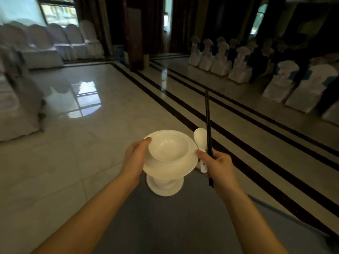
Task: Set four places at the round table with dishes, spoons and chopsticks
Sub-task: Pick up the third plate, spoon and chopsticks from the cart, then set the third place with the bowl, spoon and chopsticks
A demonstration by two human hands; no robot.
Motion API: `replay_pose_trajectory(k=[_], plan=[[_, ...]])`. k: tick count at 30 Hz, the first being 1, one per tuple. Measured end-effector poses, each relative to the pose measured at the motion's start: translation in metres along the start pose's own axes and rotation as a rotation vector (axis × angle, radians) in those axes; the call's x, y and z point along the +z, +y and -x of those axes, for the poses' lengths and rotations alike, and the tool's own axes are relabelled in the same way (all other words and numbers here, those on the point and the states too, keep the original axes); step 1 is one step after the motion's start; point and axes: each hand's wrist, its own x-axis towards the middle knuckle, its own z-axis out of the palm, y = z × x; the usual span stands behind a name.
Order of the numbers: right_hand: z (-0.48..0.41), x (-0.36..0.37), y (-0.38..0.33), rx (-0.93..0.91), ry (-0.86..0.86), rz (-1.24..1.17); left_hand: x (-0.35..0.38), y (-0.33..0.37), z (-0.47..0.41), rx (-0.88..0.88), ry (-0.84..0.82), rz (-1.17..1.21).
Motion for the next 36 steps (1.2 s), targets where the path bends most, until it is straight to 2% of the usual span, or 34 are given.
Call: replay_pose_trajectory(k=[6, 16, 25, 36], plan=[[-0.007, 0.072, -0.05, -0.069, -0.22, -0.026, -0.069, 0.039, 0.009, 0.146, 0.247, -0.025], [0.04, 0.263, -0.111, -0.108, -0.664, -0.046, -0.24, 0.108, 0.071, 0.167, 0.639, 0.154], [0.122, 0.51, -0.137, -0.094, -1.018, -0.061, -0.449, 0.148, 0.096, 0.189, 1.03, 0.167], [0.231, 0.812, -0.173, -0.169, -1.242, -0.038, -0.724, 0.197, 0.093, 0.216, 1.299, 0.195]])
